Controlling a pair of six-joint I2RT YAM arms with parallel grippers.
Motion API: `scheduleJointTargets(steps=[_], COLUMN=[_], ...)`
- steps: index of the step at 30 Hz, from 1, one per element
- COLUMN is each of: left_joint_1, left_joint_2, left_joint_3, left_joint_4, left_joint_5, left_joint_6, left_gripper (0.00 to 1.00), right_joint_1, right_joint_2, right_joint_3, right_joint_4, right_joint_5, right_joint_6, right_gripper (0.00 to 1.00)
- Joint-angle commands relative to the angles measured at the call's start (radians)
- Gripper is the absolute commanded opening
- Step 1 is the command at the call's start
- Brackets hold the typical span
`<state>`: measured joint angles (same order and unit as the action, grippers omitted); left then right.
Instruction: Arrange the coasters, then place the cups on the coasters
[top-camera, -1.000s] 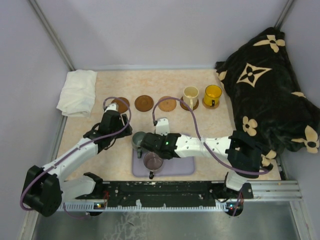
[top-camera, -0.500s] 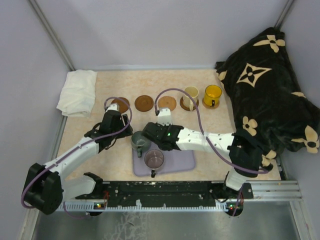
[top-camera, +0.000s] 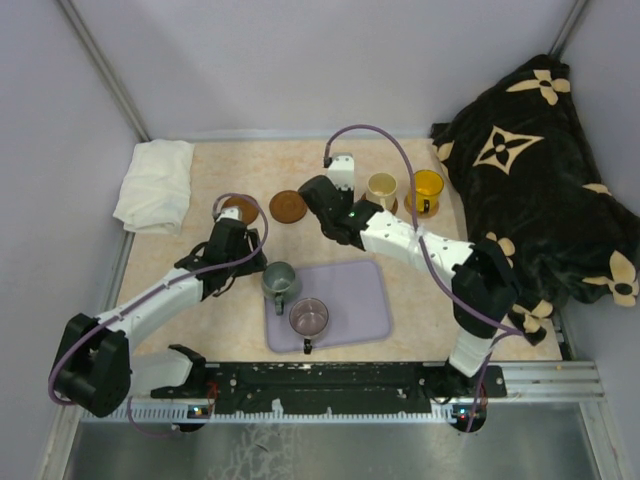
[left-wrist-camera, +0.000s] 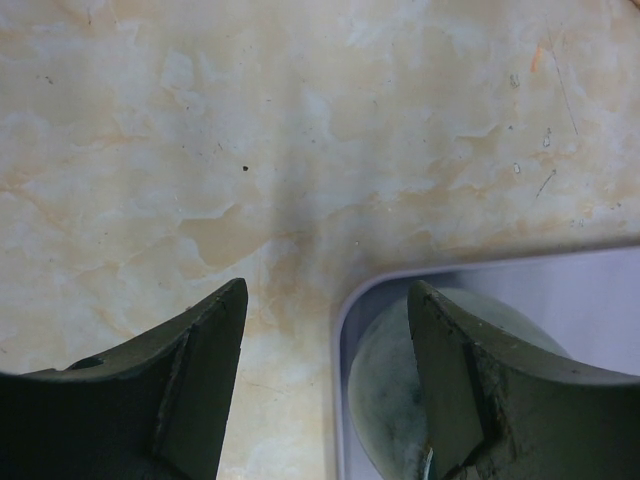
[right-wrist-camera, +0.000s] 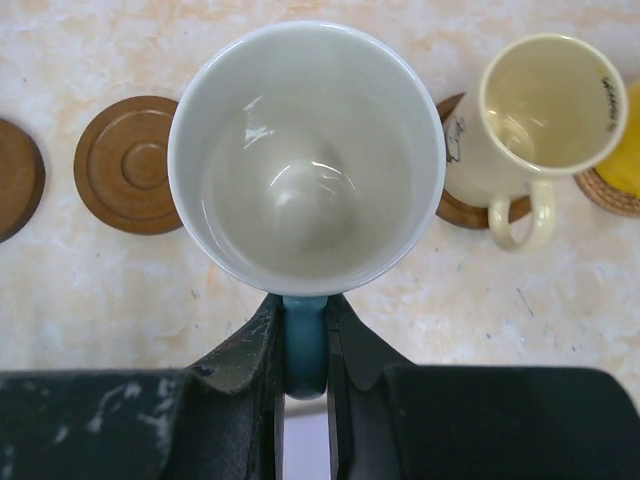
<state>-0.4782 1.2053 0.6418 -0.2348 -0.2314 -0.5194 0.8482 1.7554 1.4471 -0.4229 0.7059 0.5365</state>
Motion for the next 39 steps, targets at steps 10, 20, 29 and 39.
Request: scheduleJointTargets(steps=[10, 20, 29, 39], left_joint_1=[-0.007, -0.007, -0.007, -0.007], left_joint_2=[0.04, 0.047, 0.045, 0.049], left_joint_3=[0.036, 0.03, 0.031, 0.033], left_joint_4=[0.03, 0.031, 0.031, 0.031], left_joint_5=[0.016, 0.019, 0.015, 0.015], left_joint_6=[0.017, 0.015, 0.015, 0.015], left_gripper=[0.72, 0.72, 0.72, 0.72], right_joint_1=[-0.112, -0.115, -0.114, -0.115], right_joint_2=[0.179, 0.169, 0.152, 0.127], right_joint_3=[0.168, 0.081, -0.005, -0.066], right_joint_4=[0.167, 0.298, 0.385, 0.465], right_joint_5=[-0.058, -0.083, -0.1, -0.098], right_joint_6=[-0.121, -0.157, -0.177, -0.209], right_gripper=[0.0, 0.0, 0.0, 0.0])
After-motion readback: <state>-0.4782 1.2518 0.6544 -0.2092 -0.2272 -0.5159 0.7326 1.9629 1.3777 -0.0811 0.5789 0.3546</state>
